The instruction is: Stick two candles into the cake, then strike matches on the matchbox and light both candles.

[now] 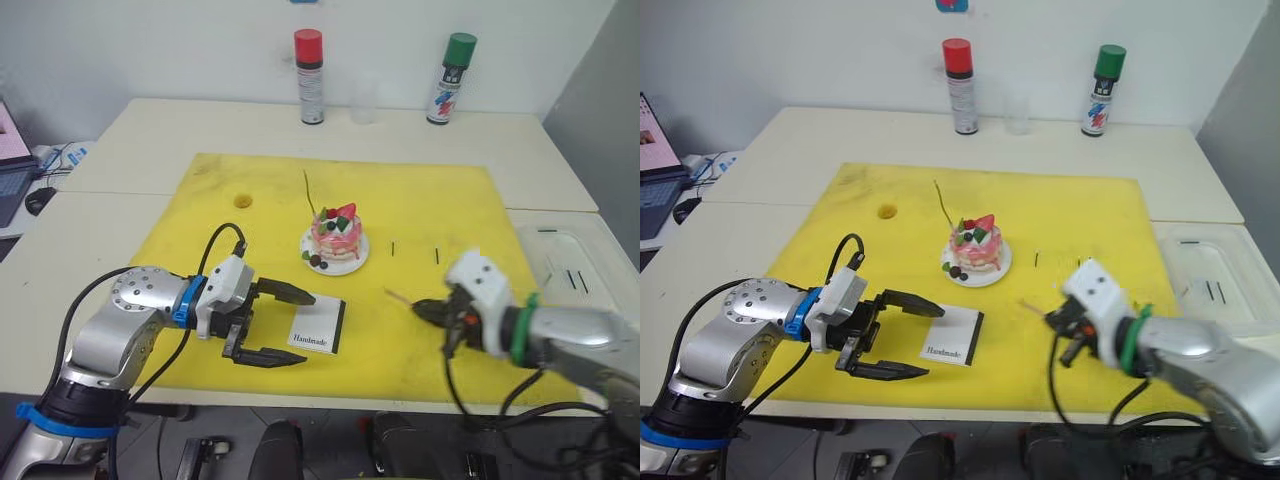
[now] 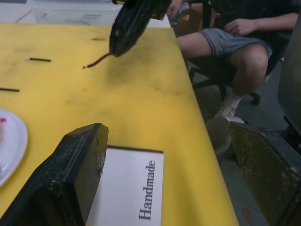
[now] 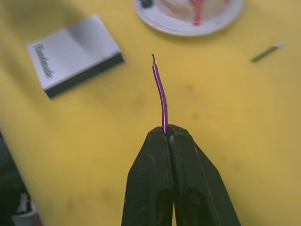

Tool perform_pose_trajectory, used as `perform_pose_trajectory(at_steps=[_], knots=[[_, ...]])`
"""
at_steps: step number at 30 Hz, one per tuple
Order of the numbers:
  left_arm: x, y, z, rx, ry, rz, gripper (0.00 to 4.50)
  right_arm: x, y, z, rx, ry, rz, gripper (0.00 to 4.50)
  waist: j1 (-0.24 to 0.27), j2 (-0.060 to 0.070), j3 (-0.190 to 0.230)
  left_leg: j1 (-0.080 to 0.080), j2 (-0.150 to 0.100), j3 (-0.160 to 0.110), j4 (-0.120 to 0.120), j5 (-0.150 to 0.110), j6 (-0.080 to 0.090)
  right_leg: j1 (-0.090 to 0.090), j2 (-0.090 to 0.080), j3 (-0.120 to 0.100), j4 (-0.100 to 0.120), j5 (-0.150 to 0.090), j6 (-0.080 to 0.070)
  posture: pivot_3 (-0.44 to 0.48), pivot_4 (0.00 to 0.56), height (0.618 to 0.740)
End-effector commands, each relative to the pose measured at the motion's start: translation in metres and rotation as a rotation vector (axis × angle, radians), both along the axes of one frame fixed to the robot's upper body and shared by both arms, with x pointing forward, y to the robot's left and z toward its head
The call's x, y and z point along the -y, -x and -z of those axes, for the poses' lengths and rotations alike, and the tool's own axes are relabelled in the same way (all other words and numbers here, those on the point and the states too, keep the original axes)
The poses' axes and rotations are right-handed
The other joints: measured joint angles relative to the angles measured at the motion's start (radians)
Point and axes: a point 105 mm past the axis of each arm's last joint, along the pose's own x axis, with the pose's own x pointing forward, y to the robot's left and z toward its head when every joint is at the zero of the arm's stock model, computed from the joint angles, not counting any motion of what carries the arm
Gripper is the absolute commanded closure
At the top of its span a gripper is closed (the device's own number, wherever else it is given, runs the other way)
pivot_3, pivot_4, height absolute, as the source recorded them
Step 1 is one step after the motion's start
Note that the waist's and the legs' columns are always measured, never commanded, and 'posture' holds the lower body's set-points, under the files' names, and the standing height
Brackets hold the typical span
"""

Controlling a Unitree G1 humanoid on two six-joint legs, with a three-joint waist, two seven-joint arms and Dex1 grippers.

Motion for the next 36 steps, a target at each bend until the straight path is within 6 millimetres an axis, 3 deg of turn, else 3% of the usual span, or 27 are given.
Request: perform_pose_trajectory(at_steps=[1, 6, 11, 18, 27, 30, 36], knots=[[0.013, 0.007, -0.016, 0.003, 0.048, 0.060, 0.00, 0.018, 0.005, -0.004, 0.077, 0.059, -0.072, 4.49, 0.001, 0.000, 0.000, 0.000, 0.000, 0.000, 0.000, 0.000, 0.000, 0.000, 0.000, 0.000, 0.000, 0.000, 0.000, 0.000, 0.150, 0.704], [0.024, 0.015, -0.022, -0.017, 0.066, 0.124, 0.00, 0.071, 0.011, 0.016, 0.081, 0.166, -0.062, 4.49, 0.001, 0.000, 0.000, 0.000, 0.000, 0.001, 0.001, 0.000, 0.000, 0.002, 0.000, 0.000, -0.001, -0.001, 0.001, 0.000, 0.150, 0.704], [0.033, 0.018, -0.028, -0.020, 0.091, 0.156, 0.00, 0.100, 0.018, 0.026, 0.086, 0.167, -0.051, 4.49, -0.009, 0.000, 0.000, 0.003, 0.000, 0.002, 0.003, 0.000, 0.000, 0.004, 0.000, 0.001, 0.001, 0.001, 0.004, 0.000, 0.150, 0.704], [0.042, 0.018, -0.030, -0.015, 0.110, 0.164, 0.00, 0.120, 0.025, 0.038, 0.030, 0.166, -0.032, 4.49, -0.014, -0.001, 0.000, 0.016, -0.001, 0.004, 0.003, 0.000, 0.000, 0.016, 0.000, 0.004, 0.002, -0.002, -0.002, 0.000, 0.150, 0.704], [0.048, 0.020, -0.030, -0.018, 0.126, 0.170, 0.00, 0.134, 0.034, 0.048, -0.066, 0.172, -0.033, 4.49, -0.014, -0.001, 0.001, 0.016, -0.001, 0.004, 0.003, 0.000, 0.000, 0.016, 0.000, 0.005, 0.002, -0.002, -0.001, 0.000, 0.150, 0.704], [0.048, 0.019, -0.030, -0.015, 0.130, 0.163, 0.00, 0.137, 0.032, 0.049, -0.069, 0.185, -0.029, 3.85, -0.015, -0.001, 0.001, 0.016, -0.001, 0.004, 0.003, 0.000, 0.000, 0.016, 0.000, 0.006, 0.002, -0.002, -0.001, 0.000, 0.150, 0.704], [0.048, 0.017, -0.030, -0.015, 0.140, 0.128, 0.00, 0.135, 0.036, 0.044, -0.108, 0.172, -0.084, 1.74, -0.015, -0.001, 0.001, 0.017, -0.001, 0.004, 0.003, 0.000, 0.000, 0.016, 0.000, 0.006, 0.002, -0.002, -0.001, 0.000, 0.150, 0.704]])
